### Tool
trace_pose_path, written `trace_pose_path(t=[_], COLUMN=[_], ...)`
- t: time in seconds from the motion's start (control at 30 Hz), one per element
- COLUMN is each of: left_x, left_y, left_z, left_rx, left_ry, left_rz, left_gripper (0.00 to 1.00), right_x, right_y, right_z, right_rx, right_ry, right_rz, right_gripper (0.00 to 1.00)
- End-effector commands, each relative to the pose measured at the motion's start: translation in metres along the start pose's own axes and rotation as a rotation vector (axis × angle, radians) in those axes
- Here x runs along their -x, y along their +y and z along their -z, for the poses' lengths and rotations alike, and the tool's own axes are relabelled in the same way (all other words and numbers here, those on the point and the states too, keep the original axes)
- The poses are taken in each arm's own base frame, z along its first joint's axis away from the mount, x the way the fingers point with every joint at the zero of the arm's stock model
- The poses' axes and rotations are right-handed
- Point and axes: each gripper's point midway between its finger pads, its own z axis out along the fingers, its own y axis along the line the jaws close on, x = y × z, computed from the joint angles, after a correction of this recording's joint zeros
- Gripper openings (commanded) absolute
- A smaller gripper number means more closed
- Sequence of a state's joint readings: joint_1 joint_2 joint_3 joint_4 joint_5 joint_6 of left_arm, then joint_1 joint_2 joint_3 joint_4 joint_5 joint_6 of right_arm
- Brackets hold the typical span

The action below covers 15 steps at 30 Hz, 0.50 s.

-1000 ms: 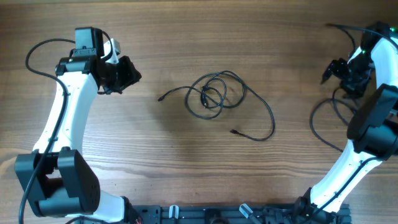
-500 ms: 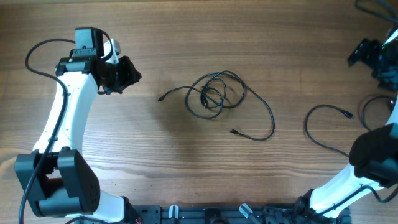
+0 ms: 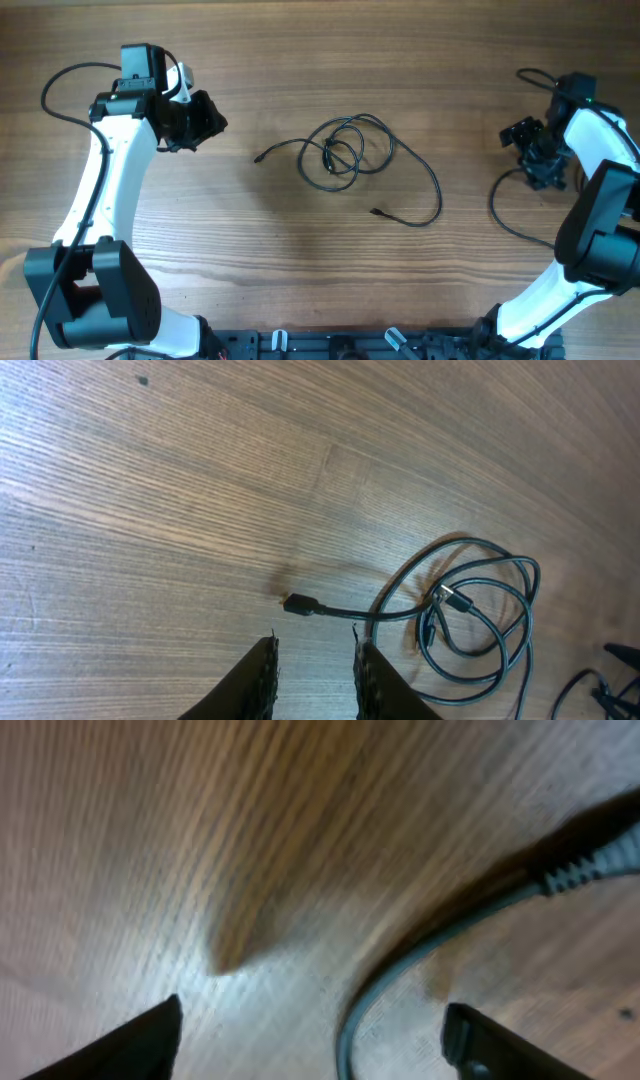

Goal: Untangle cables

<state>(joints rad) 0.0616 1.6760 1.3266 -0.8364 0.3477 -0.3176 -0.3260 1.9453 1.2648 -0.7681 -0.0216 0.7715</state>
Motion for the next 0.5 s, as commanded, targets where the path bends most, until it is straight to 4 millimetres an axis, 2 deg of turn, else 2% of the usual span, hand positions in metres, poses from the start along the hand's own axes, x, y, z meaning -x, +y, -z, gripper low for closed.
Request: trace_pose_path(t=[0.0,0.17,0.3,0.37,0.4,0.47], left_x=[-0.004,-0.003,-0.003,-0.004,-0.004,-0.004], left_y=[0.003,0.003,0.003,0.003,0.004,0.004], left_z=[-0.004,-0.004,-0.004,-0.004,-0.004,-0.004], left_rx=[0.011,0.011,0.011,0.011,0.012,0.012], left_ry=[0.015,0.015,0.015,0.016,0.018,0.019], left_rz=[0.011,0.011,0.011,0.011,0.012,0.012], left_gripper=[0.28,0.28,0.28,0.28,0.28,0.28], right_x=[0.01,0.022,0.014,0.022,0.025,0.03], right_y=[-0.01,-0.015,-0.022,-0.034,-0.039,-0.045], right_z=[-0.003,-0.005,-0.023,-0.026,-0.026,-0.025], right_rx=[-0.046,-0.082,-0.124,-0.179,-0.195,-0.199], right_ry=[-0.064,-0.123,-0.078,-0.115,-0.12,-0.121], right_rz=[-0.045,-0.046,-0.044,-0.045,-0.03,-0.039], right_gripper=[0.71,0.58,0.57,0.57,0.54,0.33])
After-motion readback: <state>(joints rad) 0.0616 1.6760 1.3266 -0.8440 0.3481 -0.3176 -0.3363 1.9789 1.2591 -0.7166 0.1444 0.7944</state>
